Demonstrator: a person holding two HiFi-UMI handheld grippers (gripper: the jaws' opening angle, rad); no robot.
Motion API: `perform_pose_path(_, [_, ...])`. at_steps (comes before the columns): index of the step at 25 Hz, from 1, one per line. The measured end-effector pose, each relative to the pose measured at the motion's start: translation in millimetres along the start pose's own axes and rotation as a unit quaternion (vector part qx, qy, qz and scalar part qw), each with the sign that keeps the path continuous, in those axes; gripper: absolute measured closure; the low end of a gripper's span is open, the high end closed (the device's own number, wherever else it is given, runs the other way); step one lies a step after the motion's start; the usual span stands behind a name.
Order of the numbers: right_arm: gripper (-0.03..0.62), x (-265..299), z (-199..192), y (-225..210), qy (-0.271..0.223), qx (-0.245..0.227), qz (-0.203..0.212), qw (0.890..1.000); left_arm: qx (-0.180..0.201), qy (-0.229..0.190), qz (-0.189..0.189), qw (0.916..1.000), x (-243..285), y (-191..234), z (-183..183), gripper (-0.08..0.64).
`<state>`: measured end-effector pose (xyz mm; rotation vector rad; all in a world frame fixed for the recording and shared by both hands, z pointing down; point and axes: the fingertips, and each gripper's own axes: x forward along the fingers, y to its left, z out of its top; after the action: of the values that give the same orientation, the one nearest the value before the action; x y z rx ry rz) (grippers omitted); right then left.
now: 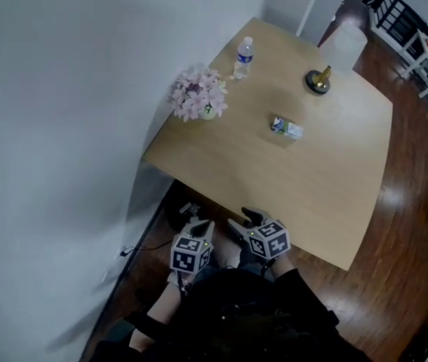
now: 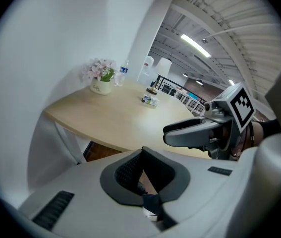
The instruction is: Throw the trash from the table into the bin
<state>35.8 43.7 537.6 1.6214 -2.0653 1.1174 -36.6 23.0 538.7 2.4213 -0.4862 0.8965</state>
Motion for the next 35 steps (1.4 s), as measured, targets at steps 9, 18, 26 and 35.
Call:
perform_pose_path(9, [0.351,-19.8,14.2,-30.9,-0.034,0.011,-0.017,0.999,0.049,0.016,-0.016,0.9985,25.7,-25.3,29.7,0.557])
perform_pose_path(18, [0.351,-36.3,21.5,-89.5,-0.048,0.022,-0.055,0.997,0.076,0.029,-0.035,0.9961,61.8,-53.4,57.8,0.557])
perform_pose_path(26, [0.351,-40.2,44.6,-171.5,-0.054,0.017,-0.094,0.994,0.088,0.033,-0.034,0.9950,112.2,-69.4,99.9,0.557])
perform_pose_path(35, [0.351,-33.5,93.4,-273.7,-0.061,0.009,-0.117,0.991,0.088,0.048,-0.020,0.9948,161.8,-77.6,134.4,0.557])
